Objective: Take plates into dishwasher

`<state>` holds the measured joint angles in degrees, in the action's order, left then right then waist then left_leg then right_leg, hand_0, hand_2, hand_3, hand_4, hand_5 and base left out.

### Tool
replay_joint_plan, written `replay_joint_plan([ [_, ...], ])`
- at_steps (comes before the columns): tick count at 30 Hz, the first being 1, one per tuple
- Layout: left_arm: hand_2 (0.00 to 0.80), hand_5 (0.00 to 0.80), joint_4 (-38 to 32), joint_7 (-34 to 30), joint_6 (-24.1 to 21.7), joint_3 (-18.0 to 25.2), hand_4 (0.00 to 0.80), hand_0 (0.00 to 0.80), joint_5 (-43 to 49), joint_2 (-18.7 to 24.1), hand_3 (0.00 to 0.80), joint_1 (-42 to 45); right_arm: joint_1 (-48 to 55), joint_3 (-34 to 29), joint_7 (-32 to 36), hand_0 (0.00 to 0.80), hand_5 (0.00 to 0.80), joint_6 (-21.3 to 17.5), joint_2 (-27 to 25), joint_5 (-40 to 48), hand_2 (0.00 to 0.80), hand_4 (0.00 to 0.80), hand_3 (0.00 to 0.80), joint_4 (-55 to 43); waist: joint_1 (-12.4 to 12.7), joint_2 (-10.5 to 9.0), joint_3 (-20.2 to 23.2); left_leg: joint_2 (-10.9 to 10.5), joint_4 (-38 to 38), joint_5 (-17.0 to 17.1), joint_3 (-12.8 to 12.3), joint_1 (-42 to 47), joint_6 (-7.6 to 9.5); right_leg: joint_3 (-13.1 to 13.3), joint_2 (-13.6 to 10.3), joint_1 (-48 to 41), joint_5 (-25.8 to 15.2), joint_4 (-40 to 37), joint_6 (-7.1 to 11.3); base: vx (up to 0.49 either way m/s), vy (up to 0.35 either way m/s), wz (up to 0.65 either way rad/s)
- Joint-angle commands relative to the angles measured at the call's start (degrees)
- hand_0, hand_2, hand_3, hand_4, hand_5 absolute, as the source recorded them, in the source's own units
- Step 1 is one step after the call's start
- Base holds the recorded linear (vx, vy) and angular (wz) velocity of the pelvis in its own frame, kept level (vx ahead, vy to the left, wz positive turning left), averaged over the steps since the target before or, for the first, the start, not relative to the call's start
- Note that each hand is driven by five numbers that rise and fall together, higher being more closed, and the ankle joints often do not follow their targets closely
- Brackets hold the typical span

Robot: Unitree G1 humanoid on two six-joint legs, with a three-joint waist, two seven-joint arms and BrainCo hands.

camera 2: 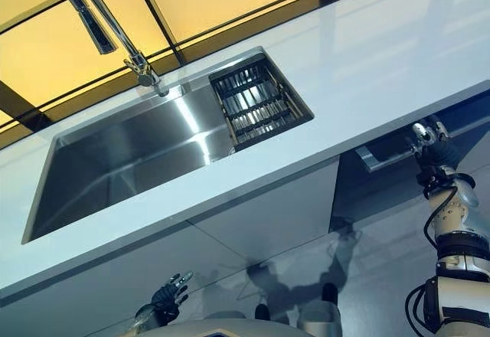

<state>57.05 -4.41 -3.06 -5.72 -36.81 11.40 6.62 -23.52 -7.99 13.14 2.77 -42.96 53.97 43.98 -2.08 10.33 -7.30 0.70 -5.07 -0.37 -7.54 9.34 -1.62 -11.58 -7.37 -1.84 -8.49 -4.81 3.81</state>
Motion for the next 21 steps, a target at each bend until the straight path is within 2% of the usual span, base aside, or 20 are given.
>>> replay_joint_plan([
  [1, 0.0, 0.0, -0.1, 0.5, -2.2, -0.3, 0.0, 0.0, 1.1, 4.4, 0.0, -2.4, -4.9, 1.6, -4.0, 0.0, 0.0, -3.4, 1.5, -5.3, 0.0, 0.0, 0.0, 4.0, 1.2, -4.42, 1.7, -1.9, 2.8, -2.8, -3.0, -2.8, 1.3, 2.1, 0.7, -1.4, 9.1, 5.7, 1.24, -0.009, -0.032, -0.01],
  [4, 0.0, 0.0, 0.5, 1.1, -2.5, 0.4, 0.0, 0.0, 0.6, 4.4, 0.0, -2.9, -1.0, 1.9, -9.9, 0.0, 0.0, -4.0, 4.2, -13.9, 0.0, 0.0, 0.0, 6.7, 1.1, -5.71, 1.6, -1.5, 2.6, -2.8, -2.8, -2.7, 1.34, 2.4, 1.3, -1.7, 9.0, 5.3, 1.15, -0.01, -0.042, -0.01],
  [7, 0.0, 0.0, 0.9, 1.4, -2.7, 0.8, 0.0, 0.0, -0.1, 4.4, 0.0, -3.1, 2.6, 3.1, -13.2, 0.0, 0.0, -3.6, 6.4, -18.6, 0.0, 0.0, 0.0, 7.4, 1.0, -6.59, 1.6, -1.1, 2.1, -2.6, -2.8, -2.6, 1.39, 2.6, 1.7, -2.0, 8.8, 4.7, 1.07, 0.0, 0.0, 0.0],
  [10, 0.0, 0.0, 1.7, 1.4, -3.5, 1.1, 0.0, 0.0, -0.8, 4.1, 0.0, -3.4, 8.6, 4.9, -14.9, 0.0, 0.0, -5.3, 9.6, -26.9, 0.0, 0.0, 0.0, 10.1, 1.1, -7.65, 1.8, -0.7, 1.7, -2.3, -2.8, -2.4, 1.44, 2.6, 2.2, -2.4, 8.5, 4.1, 1.04, 0.0, 0.0, 0.0],
  [12, 0.0, 0.0, 1.4, 1.6, -3.1, 1.6, 0.0, 0.0, -0.8, 3.9, 0.0, -3.6, 11.8, 7.0, -18.5, 0.0, 0.0, -6.4, 11.7, -32.4, 0.0, 0.0, 0.0, 11.8, 1.4, -8.48, 2.0, -0.5, 1.5, -2.0, -2.7, -2.4, 1.41, 2.3, 2.4, -2.7, 8.4, 3.7, 0.99, 0.0, 0.0, 0.0],
  [15, 0.0, 0.0, 1.4, 1.9, -3.0, 2.1, 0.0, 0.0, -1.5, 3.8, 0.0, -3.8, 14.9, 8.8, -17.9, 0.0, 0.0, -5.8, 14.5, -33.7, 0.0, 0.0, 0.0, 13.4, 1.6, -9.35, 2.3, -0.4, 1.5, -1.9, -2.2, -2.5, 1.49, 1.9, 2.7, -3.0, 8.1, 3.2, 0.86, 0.0, 0.0, 0.0],
  [21, 0.0, 0.0, 5.2, 1.1, -3.9, 2.1, 0.0, 0.0, -2.8, 2.5, 0.0, -4.8, 19.5, 15.2, -15.5, 0.0, 0.0, -7.2, 22.7, -41.3, 0.0, 0.0, 0.0, 16.9, 1.9, -10.71, 3.2, 0.0, 0.9, -1.3, -1.8, -2.7, 1.23, 0.6, 3.3, -3.4, 7.8, 2.2, 0.64, 0.019, 0.047, 0.06],
])
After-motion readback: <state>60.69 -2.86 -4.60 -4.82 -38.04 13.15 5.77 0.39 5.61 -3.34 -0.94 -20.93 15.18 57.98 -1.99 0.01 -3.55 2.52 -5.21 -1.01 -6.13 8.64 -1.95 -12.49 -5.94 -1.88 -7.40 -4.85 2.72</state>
